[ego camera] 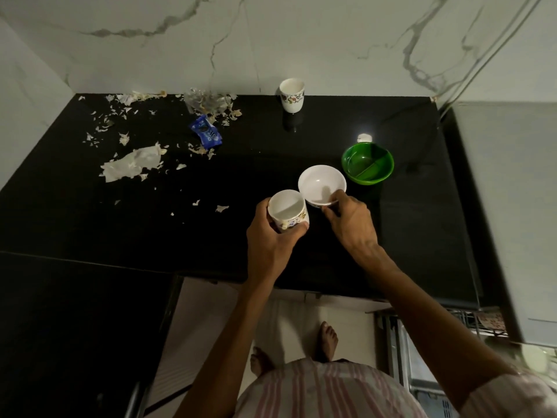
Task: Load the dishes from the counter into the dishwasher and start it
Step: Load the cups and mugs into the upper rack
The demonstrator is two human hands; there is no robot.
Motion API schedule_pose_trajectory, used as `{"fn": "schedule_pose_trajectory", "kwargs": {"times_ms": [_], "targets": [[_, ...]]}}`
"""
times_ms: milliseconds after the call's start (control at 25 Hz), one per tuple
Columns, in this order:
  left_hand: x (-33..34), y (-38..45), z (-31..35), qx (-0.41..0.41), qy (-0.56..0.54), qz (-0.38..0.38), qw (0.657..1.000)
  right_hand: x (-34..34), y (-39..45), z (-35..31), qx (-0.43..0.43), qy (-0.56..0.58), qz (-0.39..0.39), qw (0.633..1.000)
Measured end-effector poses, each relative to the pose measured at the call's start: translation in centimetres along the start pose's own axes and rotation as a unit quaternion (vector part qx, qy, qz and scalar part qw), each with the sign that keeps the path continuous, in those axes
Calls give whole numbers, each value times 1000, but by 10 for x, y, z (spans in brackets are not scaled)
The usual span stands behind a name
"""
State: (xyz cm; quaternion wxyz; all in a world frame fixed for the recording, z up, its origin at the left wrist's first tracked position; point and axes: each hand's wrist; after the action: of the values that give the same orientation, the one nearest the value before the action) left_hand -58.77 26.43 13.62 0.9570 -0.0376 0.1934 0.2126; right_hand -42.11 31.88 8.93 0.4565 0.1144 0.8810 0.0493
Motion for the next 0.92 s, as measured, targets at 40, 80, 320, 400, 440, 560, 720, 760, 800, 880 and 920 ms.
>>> {"fn": "schedule_pose_trajectory", "kwargs": {"times_ms": [40, 80, 320, 400, 440, 560, 720, 760, 800, 880, 920], "targets": [[4, -2, 2, -4, 1, 1, 1000, -3, 0, 2, 0, 3, -9, 1000], [8, -4, 3, -7, 2, 2, 1000, -7, -1, 2, 3, 3, -18, 1000], [17, -14, 9, -9, -6, -12, 1000, -46, -26, 2, 103, 131, -17, 986], [16, -17, 13, -14, -20, -27, 999, -58, -43, -2, 180, 262, -48, 947], [14, -20, 14, -15, -31, -36, 999, -63, -52, -5, 222, 335, -68, 913], [8, -29, 17, -2, -56, -79, 995, -70, -78, -16, 322, 486, -115, 805], [1, -44, 23, 14, -86, -143, 986, -77, -102, -36, 381, 601, -124, 691], [-1, -48, 23, 15, -91, -159, 983, -79, -107, -41, 389, 618, -114, 673], [-2, -51, 23, 15, -93, -175, 980, -81, -112, -44, 393, 629, -102, 663], [-4, -57, 23, 16, -93, -208, 974, -86, -124, -47, 401, 642, -75, 649], [-4, -59, 23, 18, -91, -224, 970, -89, -131, -47, 404, 648, -60, 643]]}}
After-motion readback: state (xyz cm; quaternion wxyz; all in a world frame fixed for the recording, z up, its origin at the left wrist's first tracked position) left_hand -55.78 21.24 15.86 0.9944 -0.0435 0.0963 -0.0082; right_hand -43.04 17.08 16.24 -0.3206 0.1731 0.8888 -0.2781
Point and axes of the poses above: each hand's wrist, its own y-axis towards the middle knuckle, its own x-axis out of the palm, z = x × y, and after that the axes turned 11 degrees about z, right-handed
